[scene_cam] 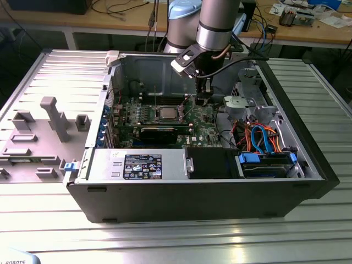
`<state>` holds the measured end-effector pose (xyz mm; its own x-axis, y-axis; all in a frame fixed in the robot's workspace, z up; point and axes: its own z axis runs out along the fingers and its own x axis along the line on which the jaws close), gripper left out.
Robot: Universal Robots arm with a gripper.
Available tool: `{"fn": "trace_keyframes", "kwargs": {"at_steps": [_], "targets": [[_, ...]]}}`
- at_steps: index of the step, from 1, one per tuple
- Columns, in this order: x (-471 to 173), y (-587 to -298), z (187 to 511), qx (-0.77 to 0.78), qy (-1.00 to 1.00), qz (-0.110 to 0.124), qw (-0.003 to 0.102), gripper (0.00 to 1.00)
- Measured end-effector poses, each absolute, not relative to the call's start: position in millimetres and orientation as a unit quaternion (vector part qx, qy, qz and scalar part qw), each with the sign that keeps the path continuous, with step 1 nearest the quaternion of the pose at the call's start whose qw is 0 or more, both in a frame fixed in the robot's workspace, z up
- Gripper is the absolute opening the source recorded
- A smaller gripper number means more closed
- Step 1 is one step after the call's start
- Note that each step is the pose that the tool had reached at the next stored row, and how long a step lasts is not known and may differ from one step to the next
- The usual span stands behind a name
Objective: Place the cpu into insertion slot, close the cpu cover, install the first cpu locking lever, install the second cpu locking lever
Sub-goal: 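Close the cpu cover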
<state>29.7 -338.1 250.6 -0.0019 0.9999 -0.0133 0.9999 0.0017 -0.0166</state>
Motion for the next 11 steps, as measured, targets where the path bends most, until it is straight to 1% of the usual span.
{"fn": "trace_keyframes", "kwargs": {"at_steps": [11], "targets": [[4, -338, 251, -0.707, -0.708, 0.011, 0.001, 0.11]]}}
